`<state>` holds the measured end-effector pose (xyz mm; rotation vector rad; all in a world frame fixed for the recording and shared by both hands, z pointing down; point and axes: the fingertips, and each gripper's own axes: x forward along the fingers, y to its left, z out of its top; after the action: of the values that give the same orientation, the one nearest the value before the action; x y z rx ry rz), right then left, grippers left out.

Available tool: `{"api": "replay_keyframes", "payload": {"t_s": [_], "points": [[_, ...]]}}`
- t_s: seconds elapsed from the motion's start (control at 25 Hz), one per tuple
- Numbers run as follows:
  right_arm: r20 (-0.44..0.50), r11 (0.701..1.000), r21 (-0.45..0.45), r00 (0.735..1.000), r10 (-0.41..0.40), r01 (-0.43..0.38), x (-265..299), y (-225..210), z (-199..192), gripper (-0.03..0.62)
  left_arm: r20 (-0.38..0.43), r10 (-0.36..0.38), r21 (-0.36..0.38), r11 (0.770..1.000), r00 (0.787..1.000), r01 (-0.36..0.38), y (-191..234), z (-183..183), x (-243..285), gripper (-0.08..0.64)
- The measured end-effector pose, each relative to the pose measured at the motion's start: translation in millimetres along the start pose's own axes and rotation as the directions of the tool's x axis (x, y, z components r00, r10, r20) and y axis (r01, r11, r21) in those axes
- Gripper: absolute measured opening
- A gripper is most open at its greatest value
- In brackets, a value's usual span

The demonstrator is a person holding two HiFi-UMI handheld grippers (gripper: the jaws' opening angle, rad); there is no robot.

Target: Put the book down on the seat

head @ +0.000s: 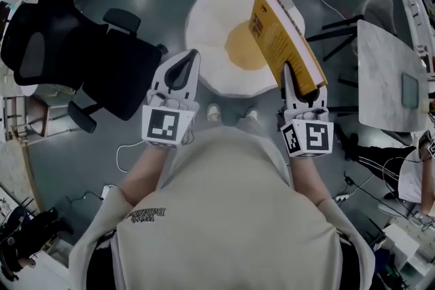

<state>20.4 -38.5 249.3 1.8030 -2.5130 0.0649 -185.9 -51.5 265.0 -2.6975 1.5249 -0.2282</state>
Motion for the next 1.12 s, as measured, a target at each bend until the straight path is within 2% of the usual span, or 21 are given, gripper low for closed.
{"api": "replay_keyframes", "payload": {"t_s": [0.12, 0.36, 0.6, 0.8, 1.12], "points": [[0.0, 1.0, 0.001, 1.0, 0.001, -0.001, 7.1, -10.3, 0.9, 0.15, -0.019, 0.021, -0.03, 0.999, 1.0, -0.021, -0.1, 6.6, 10.6, 0.009], [-0.014, 1.0, -0.007, 1.0, 0.028, -0.028, 16.4, -31.7, 1.3, 0.15, -0.01, 0.036, -0.006, 0.999, 0.999, -0.036, -5.7, 15.7, 33.9, 0.009], [-0.036, 1.0, 0.001, 0.999, 0.03, -0.03, 19.9, -54.4, -9.9, 0.15, -0.034, 0.018, -0.027, 0.999, 0.999, -0.019, -29.7, 16.1, 57.6, 0.009], [-0.082, 1.0, 0.012, 0.996, 0.018, -0.017, 20.2, -65.7, -35.0, 0.15, -0.064, 0.014, -0.055, 0.998, 0.998, -0.018, -36.5, 3.1, 68.9, 0.009], [-0.153, 1.0, 0.021, 0.988, 0.021, -0.018, 56.6, -86.2, -76.5, 0.15, -0.099, 0.014, -0.037, 0.999, 0.995, -0.018, -28.3, -26.7, 104.7, 0.009]]}}
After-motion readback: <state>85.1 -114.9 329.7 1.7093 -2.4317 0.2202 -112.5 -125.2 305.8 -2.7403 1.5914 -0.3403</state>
